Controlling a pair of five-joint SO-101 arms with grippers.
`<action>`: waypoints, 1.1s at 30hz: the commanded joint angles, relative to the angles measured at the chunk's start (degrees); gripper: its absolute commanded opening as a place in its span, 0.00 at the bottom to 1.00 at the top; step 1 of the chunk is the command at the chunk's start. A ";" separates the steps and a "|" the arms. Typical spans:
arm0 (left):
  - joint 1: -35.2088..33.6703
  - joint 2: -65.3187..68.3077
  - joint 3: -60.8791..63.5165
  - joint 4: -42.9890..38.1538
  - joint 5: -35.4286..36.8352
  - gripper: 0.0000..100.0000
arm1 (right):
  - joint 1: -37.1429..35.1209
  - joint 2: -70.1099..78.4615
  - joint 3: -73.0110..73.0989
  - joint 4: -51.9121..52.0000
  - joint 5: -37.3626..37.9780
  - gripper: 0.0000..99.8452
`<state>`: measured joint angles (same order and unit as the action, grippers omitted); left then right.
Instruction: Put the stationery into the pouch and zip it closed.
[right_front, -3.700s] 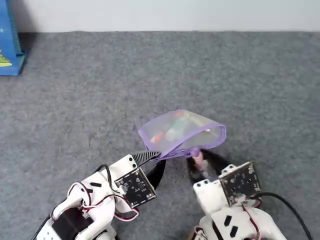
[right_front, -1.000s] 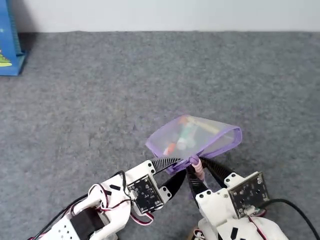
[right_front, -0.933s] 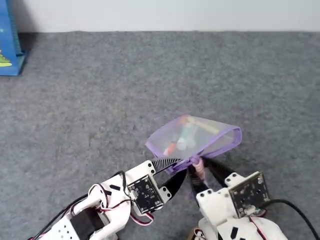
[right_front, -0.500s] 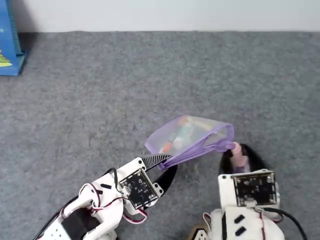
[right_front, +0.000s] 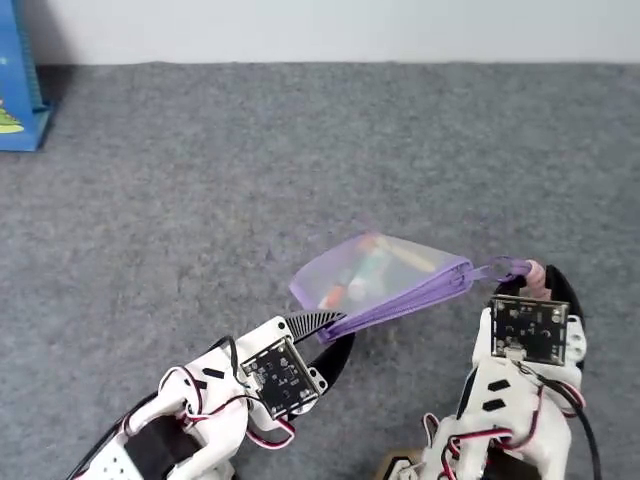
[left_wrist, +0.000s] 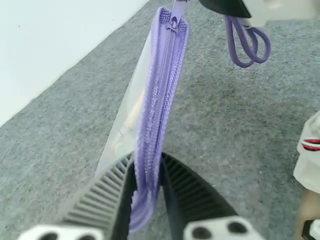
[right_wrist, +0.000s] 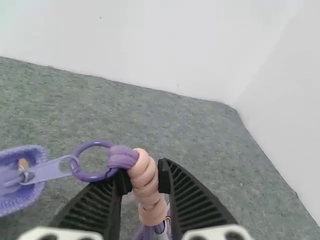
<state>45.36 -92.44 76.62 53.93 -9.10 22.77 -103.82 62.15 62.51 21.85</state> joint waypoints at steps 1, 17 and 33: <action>-1.76 0.00 -0.75 1.76 -0.70 0.01 | 3.65 -0.13 -0.53 -2.95 0.18 0.01; -9.85 0.00 -0.57 3.69 3.87 0.25 | -7.08 -0.04 -9.41 23.34 -6.77 0.35; -15.74 0.09 -22.73 22.59 7.74 0.25 | -41.71 0.13 -23.47 34.95 -24.18 0.26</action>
<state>29.63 -91.82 62.02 74.51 -4.09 -13.54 -103.91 41.32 97.76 1.01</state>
